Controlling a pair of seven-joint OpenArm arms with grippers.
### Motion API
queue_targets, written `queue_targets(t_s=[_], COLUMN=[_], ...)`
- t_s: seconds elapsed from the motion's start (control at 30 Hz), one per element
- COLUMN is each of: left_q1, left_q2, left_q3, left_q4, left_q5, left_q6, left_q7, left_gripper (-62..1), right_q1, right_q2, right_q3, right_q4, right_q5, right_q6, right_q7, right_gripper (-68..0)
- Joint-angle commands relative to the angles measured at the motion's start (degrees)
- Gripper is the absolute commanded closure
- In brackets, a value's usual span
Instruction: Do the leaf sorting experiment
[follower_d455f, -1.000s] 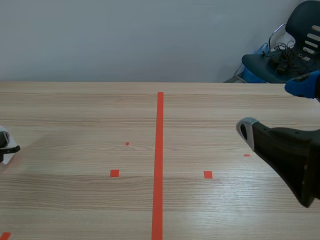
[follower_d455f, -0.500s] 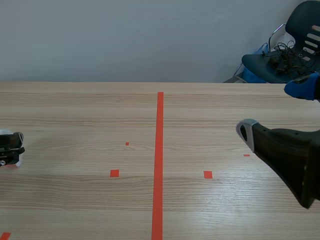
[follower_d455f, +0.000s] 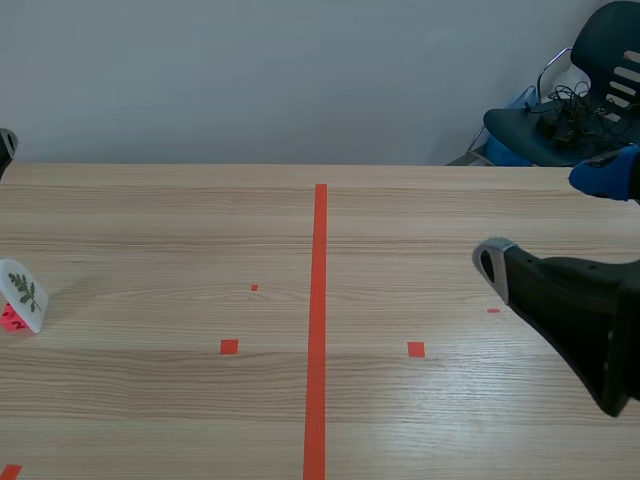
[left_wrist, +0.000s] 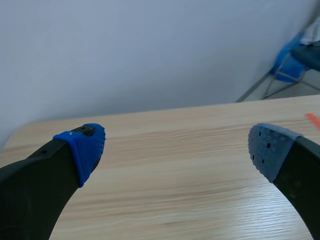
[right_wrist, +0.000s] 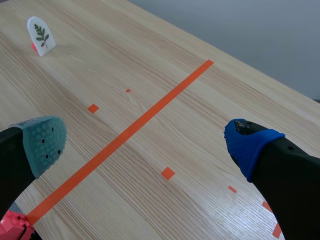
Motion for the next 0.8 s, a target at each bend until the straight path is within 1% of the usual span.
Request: queue_targets(t_s=[0.0, 0.1, 0.3, 0.43, 0.53, 0.6, 0.7, 0.77], left_q1=[1.66, 5.55, 16.22, 23.28, 27.41, 29.99, 33.05, 34.49], left_q2=[-1.05, -2.29, -2.47, -2.27, -1.68, -1.05, -0.11, 0.5], left_q3=[-1.4, -3.43, -5.18, -5.2, -5.2, -5.2, -5.2, -5.27], left_q4=[2.99, 9.14, 22.88, 32.92, 38.29, 40.74, 42.99, 43.91], left_q5=[-0.17, 0.39, 5.22, 8.98, 9.09, 9.09, 9.09, 9.07], left_q6=[-1.38, -4.33, -8.7, -8.7, -7.91, -7.1, -6.97, -6.36], left_q7=[0.46, 1.49, 1.95, 1.92, 1.97, 1.97, 1.97, 1.97], left_gripper=[-62.3, -62.3, -62.3, -62.3, -62.3, -62.3, -62.3, -62.3], right_q1=[0.04, 0.04, 0.04, 0.04, 0.02, -0.13, -0.13, -0.11], right_q2=[-0.15, -0.15, -0.15, -0.15, -0.15, -0.17, -1.33, -2.38], right_q3=[0.76, 0.76, 0.87, 2.29, 3.98, 5.18, 7.21, 8.22], right_q4=[0.85, 0.85, 0.85, 0.85, 0.9, 1.01, 1.11, 1.11], right_q5=[0.63, 0.63, 0.63, 0.66, 0.85, 1.95, 4.24, 4.52], right_q6=[-0.17, -0.17, -0.2, -0.2, -0.2, -0.2, -0.2, -0.2], right_q7=[0.81, 0.79, 0.81, 0.83, 0.79, 0.04, -1.11, -1.14], right_gripper=[-67.9, -67.9, -67.9, -67.9, -67.9, -67.9, -67.9, -67.9])
